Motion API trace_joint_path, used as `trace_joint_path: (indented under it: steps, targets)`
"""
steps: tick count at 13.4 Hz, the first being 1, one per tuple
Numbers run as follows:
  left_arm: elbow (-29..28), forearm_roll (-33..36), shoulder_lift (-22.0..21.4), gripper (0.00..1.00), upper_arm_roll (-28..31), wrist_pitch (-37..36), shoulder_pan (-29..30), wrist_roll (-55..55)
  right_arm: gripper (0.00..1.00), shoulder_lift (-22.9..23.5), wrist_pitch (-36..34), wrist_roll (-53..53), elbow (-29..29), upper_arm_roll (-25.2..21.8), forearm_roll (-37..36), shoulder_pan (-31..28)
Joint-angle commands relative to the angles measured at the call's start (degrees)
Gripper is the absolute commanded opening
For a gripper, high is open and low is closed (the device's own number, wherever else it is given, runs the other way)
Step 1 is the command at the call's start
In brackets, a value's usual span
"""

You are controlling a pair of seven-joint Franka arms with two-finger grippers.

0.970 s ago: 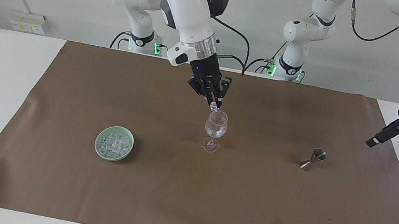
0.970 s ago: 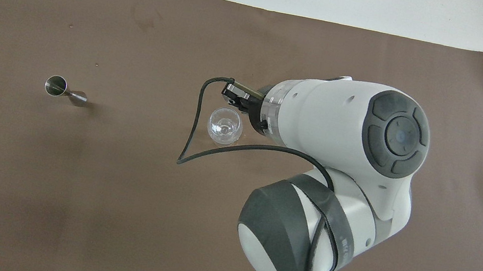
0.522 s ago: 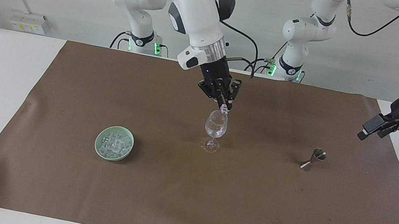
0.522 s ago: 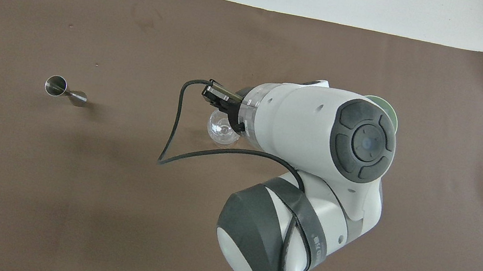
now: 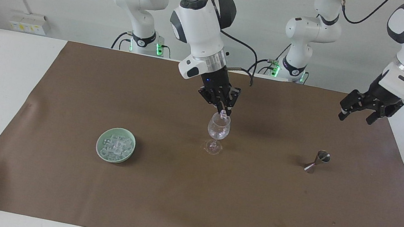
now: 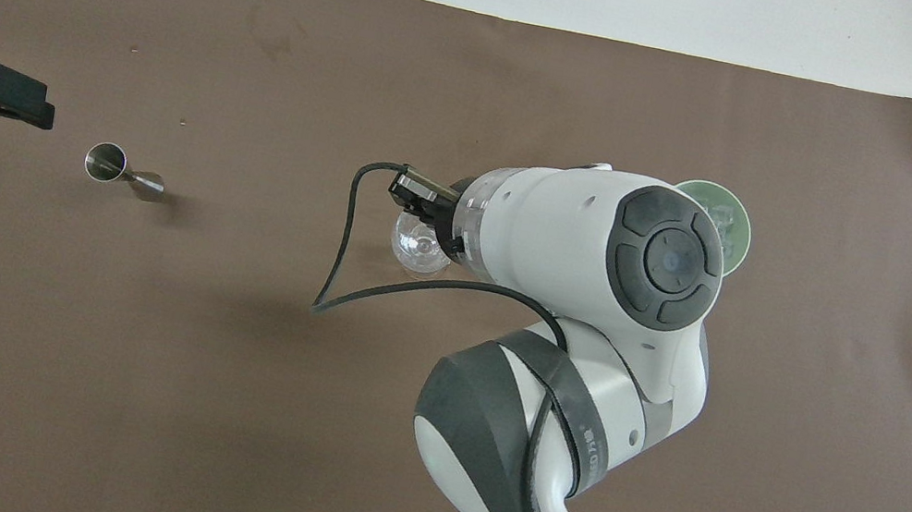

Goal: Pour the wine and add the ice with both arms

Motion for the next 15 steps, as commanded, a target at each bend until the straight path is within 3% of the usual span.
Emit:
trace_joint_path:
  steps: [1, 5, 8, 15]
  targets:
    - [-0.7, 3.2, -1.7, 1.00, 0.6, -3.1, -1.6, 4.3, 0.00, -0.3, 0.0, 0.3, -1.2, 0.4, -0.3, -0.7]
    - [-1.0, 3.1, -2.1, 1.00, 0.6, -3.4, -1.0, 4.1, 0.00, -0.3, 0.3, -0.1, -1.8, 0.4, -0.4, -0.7]
    - [1.3, 3.2, -3.2, 1.00, 0.3, -9.7, -0.9, 4.3, 0.00, 0.3, 0.7, -0.3, -1.9, 0.4, -0.4, -0.7]
    - [0.9, 2.9, -4.0, 1.00, 0.4, -9.7, -1.1, 4.3, 0.00, 0.6, 0.8, -0.2, -2.5, 0.4, -0.4, -0.4]
